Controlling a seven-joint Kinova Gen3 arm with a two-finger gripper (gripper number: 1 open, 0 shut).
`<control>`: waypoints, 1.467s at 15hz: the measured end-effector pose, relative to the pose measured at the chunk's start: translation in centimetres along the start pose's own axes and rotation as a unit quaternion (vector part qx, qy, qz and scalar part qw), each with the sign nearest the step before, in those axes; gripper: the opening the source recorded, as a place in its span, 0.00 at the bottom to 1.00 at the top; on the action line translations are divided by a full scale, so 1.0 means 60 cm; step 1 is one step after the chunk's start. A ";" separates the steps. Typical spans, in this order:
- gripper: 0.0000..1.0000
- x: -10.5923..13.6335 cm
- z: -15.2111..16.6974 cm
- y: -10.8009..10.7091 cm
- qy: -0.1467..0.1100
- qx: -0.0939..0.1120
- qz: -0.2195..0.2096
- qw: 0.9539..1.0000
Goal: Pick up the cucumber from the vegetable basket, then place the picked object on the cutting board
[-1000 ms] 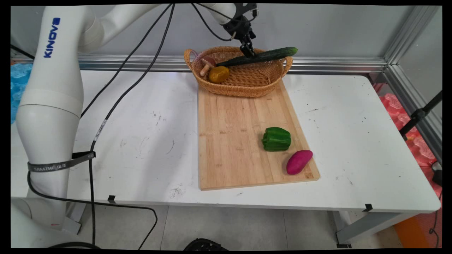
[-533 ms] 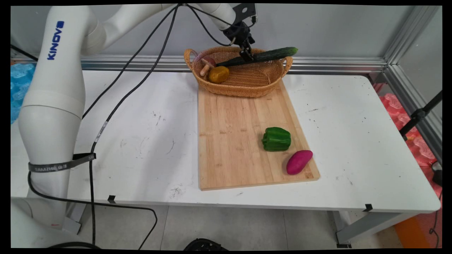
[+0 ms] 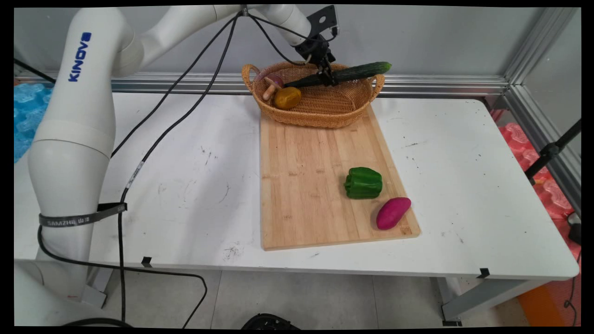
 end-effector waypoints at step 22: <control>0.00 0.032 -0.066 0.049 0.021 -0.010 -0.007 1.000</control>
